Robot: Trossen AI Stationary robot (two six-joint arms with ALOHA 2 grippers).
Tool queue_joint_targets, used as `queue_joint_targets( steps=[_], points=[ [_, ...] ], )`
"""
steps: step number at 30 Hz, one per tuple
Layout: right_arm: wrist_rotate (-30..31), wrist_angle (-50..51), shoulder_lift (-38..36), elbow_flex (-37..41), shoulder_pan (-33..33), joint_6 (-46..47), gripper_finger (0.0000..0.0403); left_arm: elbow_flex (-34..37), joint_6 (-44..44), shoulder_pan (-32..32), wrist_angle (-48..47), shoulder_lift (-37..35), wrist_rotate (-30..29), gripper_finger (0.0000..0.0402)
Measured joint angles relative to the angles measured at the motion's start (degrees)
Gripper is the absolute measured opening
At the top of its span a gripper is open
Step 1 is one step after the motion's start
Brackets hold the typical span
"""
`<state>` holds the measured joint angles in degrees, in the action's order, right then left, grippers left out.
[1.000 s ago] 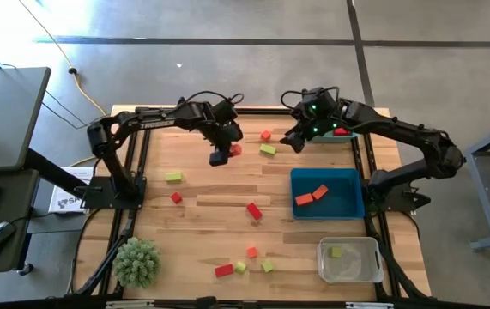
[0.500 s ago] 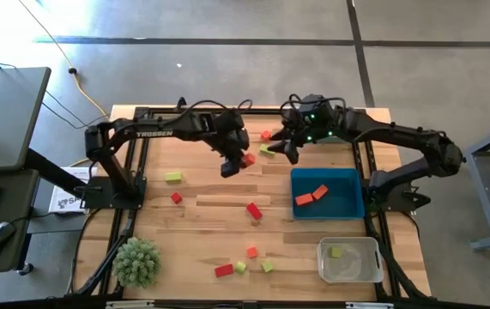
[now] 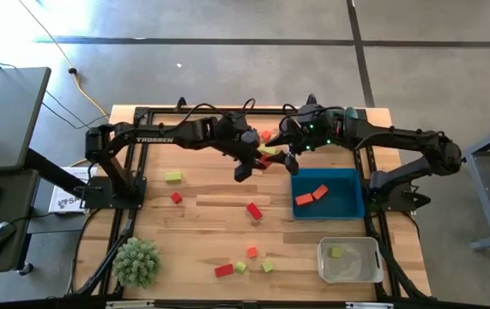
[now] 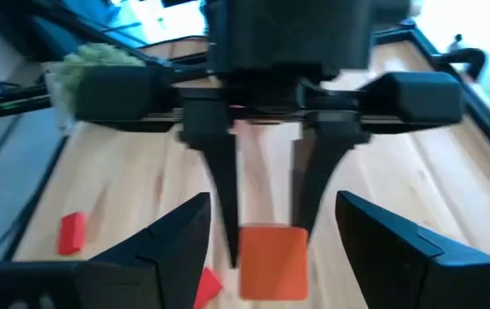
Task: Sort & place blocks by color
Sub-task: Put the orange wooden block into the blue bin
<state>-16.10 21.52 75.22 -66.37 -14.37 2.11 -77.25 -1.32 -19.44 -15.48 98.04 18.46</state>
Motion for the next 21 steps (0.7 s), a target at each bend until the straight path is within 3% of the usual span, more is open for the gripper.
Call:
queue_joint_targets(
  steps=[15,21],
  points=[
    [1.46,4.52,0.0,0.0,0.31,0.66,0.0236,0.0,-1.07,0.15,7.21,0.02,0.01,0.0108],
    [1.03,4.64,0.0,0.0,0.31,2.39,0.0181,0.02,-1.05,0.13,7.91,0.09,-0.06,0.0109]
  ],
)
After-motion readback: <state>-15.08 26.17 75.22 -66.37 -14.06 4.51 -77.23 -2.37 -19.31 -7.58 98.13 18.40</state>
